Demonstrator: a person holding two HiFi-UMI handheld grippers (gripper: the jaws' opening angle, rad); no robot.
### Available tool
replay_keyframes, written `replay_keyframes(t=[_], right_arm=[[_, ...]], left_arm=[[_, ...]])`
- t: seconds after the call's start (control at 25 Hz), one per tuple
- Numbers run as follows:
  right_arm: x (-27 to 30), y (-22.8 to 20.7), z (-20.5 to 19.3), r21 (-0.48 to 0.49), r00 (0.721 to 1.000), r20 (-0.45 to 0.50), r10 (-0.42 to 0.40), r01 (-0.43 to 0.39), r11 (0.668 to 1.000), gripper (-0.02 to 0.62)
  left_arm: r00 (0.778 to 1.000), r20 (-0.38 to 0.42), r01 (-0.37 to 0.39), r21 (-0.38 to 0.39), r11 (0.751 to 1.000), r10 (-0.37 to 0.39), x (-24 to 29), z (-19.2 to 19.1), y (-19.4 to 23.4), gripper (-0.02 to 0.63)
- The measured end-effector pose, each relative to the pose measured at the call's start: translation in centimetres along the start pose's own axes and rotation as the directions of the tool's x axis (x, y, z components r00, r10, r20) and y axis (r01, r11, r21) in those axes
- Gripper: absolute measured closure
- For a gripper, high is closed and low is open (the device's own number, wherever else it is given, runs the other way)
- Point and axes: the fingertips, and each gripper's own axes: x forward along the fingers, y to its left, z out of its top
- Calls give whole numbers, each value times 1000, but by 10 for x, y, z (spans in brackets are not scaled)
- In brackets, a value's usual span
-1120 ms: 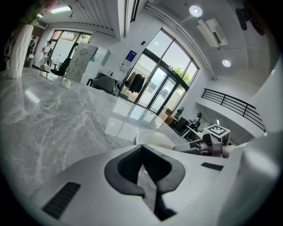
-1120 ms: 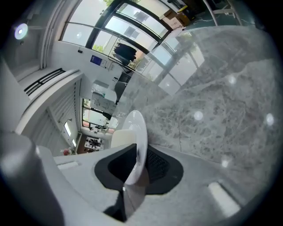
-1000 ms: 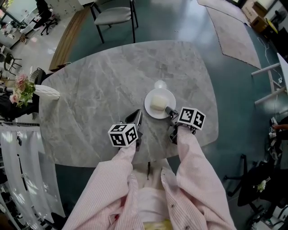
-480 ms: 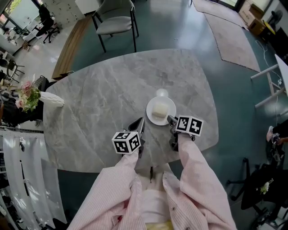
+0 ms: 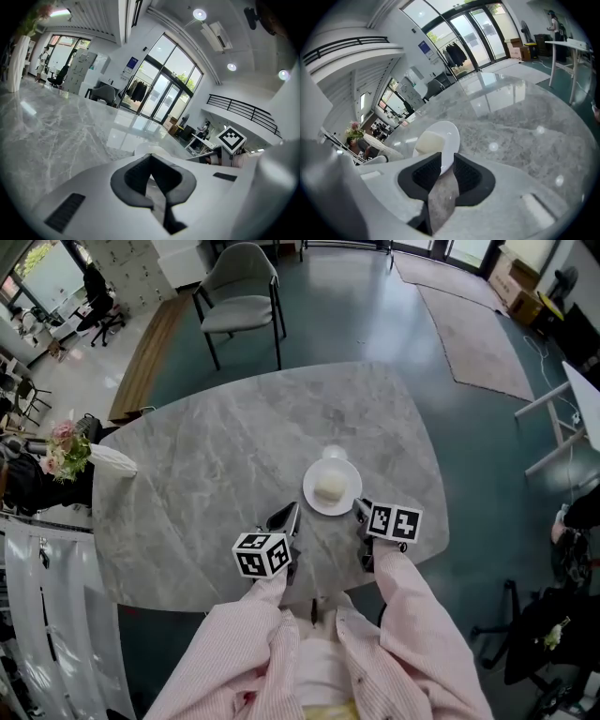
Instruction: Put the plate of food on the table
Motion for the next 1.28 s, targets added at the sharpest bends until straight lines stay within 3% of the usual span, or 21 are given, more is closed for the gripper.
replay_keyframes(t=[0.12, 0.28, 0.56, 0.92, 1.28], right_arm=[[-10, 8, 4, -34, 999, 38, 28, -27, 999, 519], [-22, 24, 10, -107, 993, 91, 75, -65, 992, 589], [-51, 57, 27, -249, 962, 179, 204, -156, 956, 589], [-89, 84, 39, -371, 887, 312, 340, -215, 903, 589], [-120, 97, 59, -410, 815, 436, 381, -197, 890, 589]], left_arm=[[999, 26, 20, 21, 1000, -20, -9, 6, -8, 611], [997, 67, 41, 58, 997, -45, -24, 20, -15, 611], [987, 148, 47, 130, 990, -67, -50, 46, -25, 611], [960, 280, -22, 182, 983, -31, -82, 75, -25, 611], [924, 382, -84, 209, 974, -2, -108, 100, -25, 611]])
